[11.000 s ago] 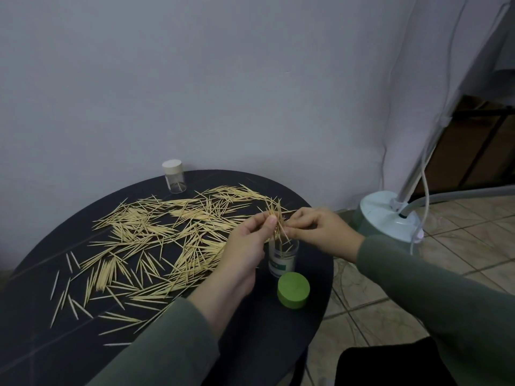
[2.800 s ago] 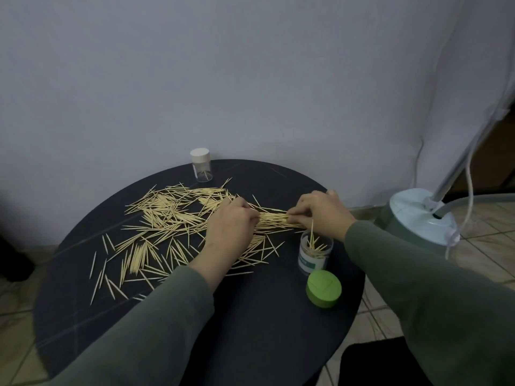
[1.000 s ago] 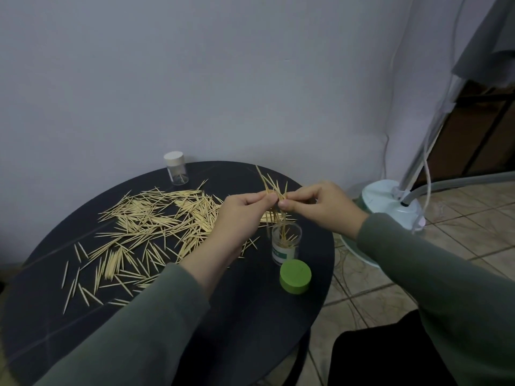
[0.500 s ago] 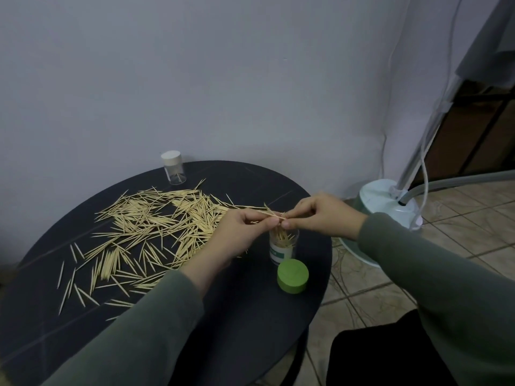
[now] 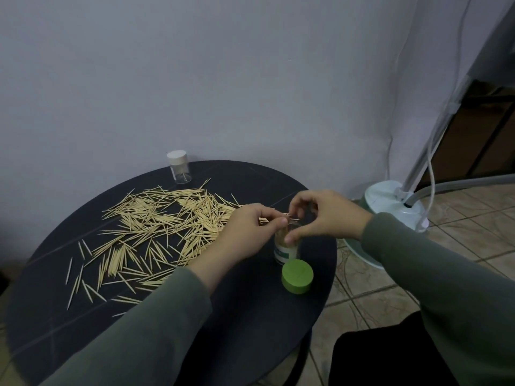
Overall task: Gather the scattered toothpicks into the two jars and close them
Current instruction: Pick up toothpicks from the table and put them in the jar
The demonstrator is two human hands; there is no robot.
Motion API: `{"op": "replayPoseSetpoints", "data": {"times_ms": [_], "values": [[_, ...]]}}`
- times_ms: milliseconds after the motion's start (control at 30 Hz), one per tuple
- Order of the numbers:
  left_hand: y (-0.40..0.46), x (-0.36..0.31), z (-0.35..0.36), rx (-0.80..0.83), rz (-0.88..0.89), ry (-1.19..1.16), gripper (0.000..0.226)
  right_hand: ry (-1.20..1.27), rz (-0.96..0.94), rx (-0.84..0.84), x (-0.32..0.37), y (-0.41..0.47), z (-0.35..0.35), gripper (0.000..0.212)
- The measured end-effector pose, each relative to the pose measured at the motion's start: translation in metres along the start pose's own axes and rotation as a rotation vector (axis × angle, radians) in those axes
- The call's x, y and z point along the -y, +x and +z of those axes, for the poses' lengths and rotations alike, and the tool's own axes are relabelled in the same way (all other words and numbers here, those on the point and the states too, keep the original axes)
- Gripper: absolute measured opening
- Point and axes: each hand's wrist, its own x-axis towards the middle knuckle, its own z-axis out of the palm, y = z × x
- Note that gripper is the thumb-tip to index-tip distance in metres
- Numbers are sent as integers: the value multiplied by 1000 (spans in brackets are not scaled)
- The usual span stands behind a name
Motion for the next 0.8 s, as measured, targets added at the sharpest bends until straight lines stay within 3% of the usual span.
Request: {"op": "replayPoseSetpoints", "data": {"times_ms": [133,267,433,567,800], "values": [[-2,1,1,-31,75,54,16,-22,35,44,-1,2,1,62],[-2,2,0,-75,105,59,12,-16,78,137,-1,5,0,59],[-3,9,5,-164,160,320,20,-51,35,107,-3,9,4,53],[-1,11,3,-106,197,219,27,-54,10,94,-1,11,9,52],[-2,17,-9,27,337,400,33,-24,39,122,-3,13,9,53]]}}
